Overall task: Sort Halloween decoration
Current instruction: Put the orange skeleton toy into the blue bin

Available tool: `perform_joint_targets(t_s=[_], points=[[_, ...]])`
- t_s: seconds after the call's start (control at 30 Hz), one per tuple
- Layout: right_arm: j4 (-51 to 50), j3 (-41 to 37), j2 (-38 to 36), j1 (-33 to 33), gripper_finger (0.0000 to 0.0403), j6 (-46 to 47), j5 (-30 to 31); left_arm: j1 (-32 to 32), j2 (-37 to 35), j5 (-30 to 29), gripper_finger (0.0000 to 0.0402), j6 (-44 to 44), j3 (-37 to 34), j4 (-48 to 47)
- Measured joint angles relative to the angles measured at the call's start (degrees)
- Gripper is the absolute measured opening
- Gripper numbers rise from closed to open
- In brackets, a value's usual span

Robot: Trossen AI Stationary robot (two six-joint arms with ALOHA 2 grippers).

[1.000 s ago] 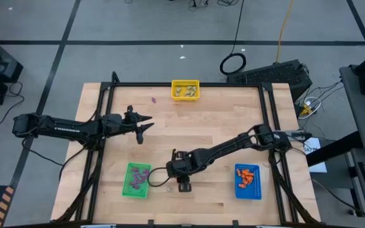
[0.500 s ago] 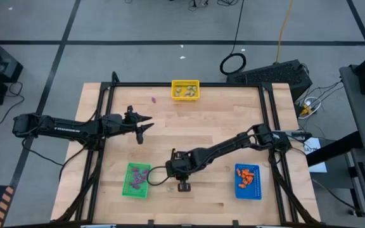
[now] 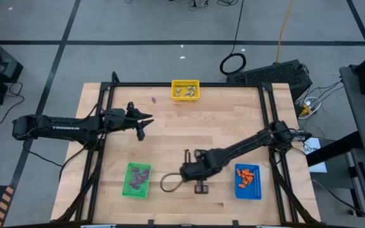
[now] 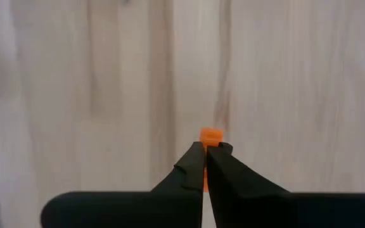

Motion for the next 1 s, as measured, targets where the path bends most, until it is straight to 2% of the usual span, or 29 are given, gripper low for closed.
perform_joint_targets(t_s=[0.17,0.27,0.5,0.73,0.83,1.0], points=[[-11.3,-1.2,-4.1,5.1,0.0,10.7,2.3,2.5,1.6,3.7,0.0069,2.8,2.9,-4.4],[-11.8,-6.1,-9.0,8.4,0.0,18.3,2.7,4.0,3.5,5.2,0.0048,3.1,4.7,-6.9],[-5.4,-26.4,-23.8,15.3,0.0,39.6,-0.6,7.3,10.0,9.6,0.0003,4.6,9.6,-10.6],[11.7,-46.4,-34.9,18.9,0.0,51.8,-3.5,9.7,17.3,11.0,0.0002,7.2,17.0,-20.1],[14.1,-50.3,-35.7,19.5,0.0,53.0,-3.5,10.2,21.1,11.5,0.0002,7.8,20.3,-24.1],[12.8,-50.8,-35.8,19.7,0.0008,54.0,-3.3,11.6,26.9,11.3,0.0002,10.6,24.5,-27.1]])
